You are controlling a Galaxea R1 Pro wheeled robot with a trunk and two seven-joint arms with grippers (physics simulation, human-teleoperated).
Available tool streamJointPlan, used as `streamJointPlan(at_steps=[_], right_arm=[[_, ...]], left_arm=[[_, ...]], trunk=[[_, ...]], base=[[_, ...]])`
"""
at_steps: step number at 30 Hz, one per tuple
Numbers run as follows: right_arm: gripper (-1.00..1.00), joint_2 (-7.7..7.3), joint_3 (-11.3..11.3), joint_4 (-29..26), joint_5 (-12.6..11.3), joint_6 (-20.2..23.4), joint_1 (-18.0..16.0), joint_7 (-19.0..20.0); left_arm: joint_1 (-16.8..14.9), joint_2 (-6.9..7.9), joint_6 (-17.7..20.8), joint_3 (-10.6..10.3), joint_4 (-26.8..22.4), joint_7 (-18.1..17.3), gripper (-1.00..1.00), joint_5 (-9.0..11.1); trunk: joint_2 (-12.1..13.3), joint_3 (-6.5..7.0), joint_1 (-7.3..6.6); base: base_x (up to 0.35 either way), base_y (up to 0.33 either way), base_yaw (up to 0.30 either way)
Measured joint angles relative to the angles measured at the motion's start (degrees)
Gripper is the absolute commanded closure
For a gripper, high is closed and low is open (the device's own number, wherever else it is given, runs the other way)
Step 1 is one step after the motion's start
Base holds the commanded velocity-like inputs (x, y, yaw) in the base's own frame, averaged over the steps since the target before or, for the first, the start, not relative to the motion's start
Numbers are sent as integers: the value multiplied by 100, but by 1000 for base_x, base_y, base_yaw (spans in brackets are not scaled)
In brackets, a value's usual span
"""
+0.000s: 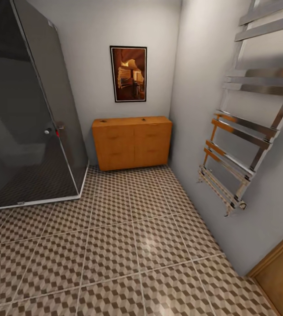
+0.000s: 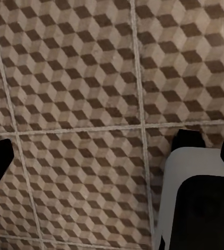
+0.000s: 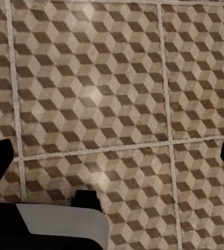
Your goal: Take the four mousetraps from the cabinet in the bathroom and place them on the bathroom floor. Make sure all four end up on the same floor surface, and ensure that at least two of them are either under or directly next to the same bathroom sink.
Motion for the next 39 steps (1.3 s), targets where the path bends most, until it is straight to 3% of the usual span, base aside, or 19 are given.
streamJointPlan(at_steps=[31,39], right_arm=[[-100,0,0,0,4,0,0,0],[-100,1,0,1,7,0,-1,1]], left_arm=[[0,2,-2,0,8,10,-100,0],[1,5,-3,0,8,10,-100,0]], trunk=[[0,0,0],[0,0,0]], base=[[325,-127,2],[323,-85,201]])
